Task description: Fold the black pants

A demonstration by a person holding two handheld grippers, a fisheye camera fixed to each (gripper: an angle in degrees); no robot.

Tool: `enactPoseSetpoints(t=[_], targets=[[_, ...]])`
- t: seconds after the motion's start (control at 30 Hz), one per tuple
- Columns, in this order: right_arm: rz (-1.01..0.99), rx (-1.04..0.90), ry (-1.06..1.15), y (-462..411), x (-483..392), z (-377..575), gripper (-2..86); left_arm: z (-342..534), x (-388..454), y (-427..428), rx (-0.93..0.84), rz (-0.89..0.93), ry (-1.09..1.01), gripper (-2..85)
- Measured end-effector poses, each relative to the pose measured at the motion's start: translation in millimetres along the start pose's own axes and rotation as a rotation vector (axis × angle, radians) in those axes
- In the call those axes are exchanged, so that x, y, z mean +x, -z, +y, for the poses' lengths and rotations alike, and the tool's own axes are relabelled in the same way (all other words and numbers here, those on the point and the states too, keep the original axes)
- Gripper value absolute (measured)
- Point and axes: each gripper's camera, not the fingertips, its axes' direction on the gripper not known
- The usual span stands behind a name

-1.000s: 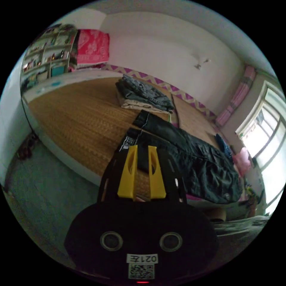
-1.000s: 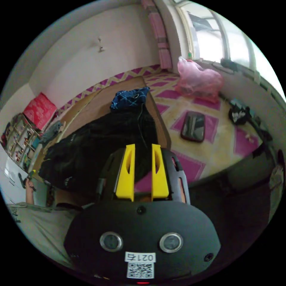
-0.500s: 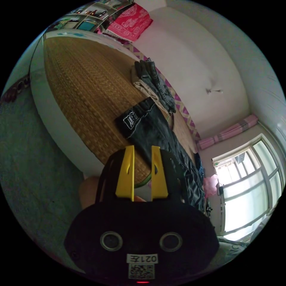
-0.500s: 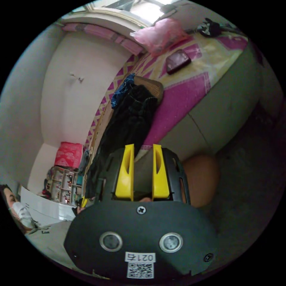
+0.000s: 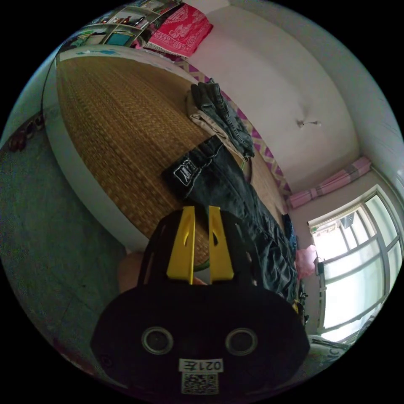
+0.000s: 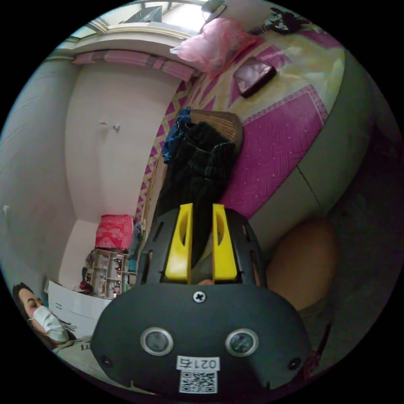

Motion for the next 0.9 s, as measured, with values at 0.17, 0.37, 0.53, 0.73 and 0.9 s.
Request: enactPoseSetpoints(t=[0.17,0.37,0.53,0.73,0.9], targets=[[-0.177,0.021,0.036,8.3,-15.0,-10.3,1.4,-12.3,2.7,-1.4,0.041,0.083,-0.006,-0.8],[-0.247,0.008,0.204,-2.9,-95.1,-58.5,0.8,-65.2,61.0,-2.2,0.052,0.127,-0.159,-0.9],[-0.216,-0.04,0.205,-72.0,-145.7,-136.5,0.8,-137.1,117.6,-52.9,-0.025,0.055,-0.223,-0.9],[-0.054,-0.11,0.121,-209.2,-152.5,-213.2,1.8,-204.8,129.1,-192.5,-0.157,-0.037,-0.144,-0.9],[-0.054,-0.102,0.101,-253.8,-134.5,-212.8,5.0,-208.0,102.9,-234.1,-0.05,0.029,-0.168,-0.9]])
